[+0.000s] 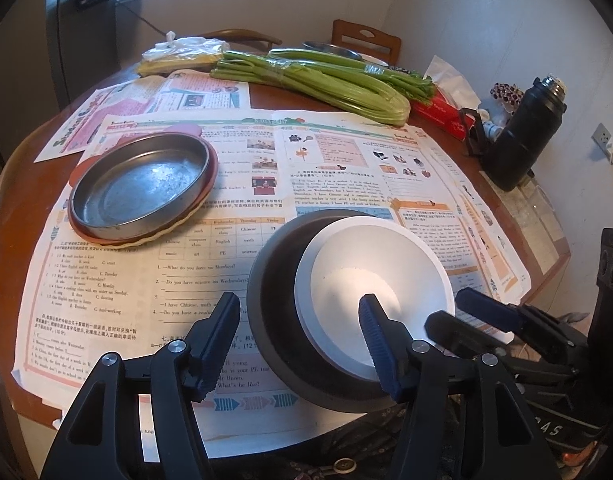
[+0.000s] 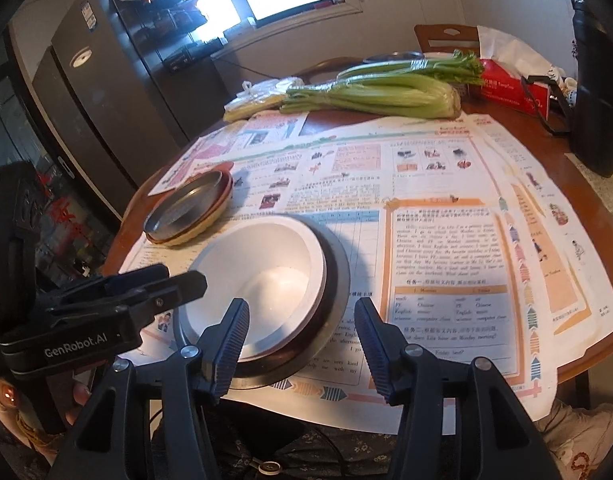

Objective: Organize plates and bowls
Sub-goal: 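Grasp the rim of the stacked steel and paper bowls with the left gripper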

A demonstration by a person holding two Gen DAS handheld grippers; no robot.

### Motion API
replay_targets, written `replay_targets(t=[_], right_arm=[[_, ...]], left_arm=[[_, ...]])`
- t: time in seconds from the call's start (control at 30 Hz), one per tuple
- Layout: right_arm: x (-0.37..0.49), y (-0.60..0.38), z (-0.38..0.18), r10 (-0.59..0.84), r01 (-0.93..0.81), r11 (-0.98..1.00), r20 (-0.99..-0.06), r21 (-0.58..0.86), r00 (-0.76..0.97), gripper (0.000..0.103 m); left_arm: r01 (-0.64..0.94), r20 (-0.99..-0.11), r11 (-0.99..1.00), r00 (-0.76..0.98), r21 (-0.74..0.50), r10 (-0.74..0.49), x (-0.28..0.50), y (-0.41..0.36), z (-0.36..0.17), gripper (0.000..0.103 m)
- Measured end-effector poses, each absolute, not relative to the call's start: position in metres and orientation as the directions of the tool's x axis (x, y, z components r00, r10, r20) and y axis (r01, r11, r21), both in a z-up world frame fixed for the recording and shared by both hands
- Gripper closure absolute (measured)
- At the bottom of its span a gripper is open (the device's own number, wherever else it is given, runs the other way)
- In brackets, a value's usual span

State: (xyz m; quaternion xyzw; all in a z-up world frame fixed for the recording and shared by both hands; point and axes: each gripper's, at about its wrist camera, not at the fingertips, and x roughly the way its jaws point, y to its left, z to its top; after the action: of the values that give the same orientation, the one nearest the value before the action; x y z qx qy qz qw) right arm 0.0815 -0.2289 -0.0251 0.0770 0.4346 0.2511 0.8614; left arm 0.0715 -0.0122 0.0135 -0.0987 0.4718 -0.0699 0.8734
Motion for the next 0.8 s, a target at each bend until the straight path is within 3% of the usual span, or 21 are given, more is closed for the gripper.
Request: replay_targets(t=[0.8], right_arm=[[0.085, -0.217, -0.044, 0.519, -0.368, 0.849, -0.73, 0.379, 0.445, 0.041]], left_arm=[[0.005, -0.833, 0.97, 0.511, -0.243, -0.211, 0.082, -0.008, -0.014, 0.038]])
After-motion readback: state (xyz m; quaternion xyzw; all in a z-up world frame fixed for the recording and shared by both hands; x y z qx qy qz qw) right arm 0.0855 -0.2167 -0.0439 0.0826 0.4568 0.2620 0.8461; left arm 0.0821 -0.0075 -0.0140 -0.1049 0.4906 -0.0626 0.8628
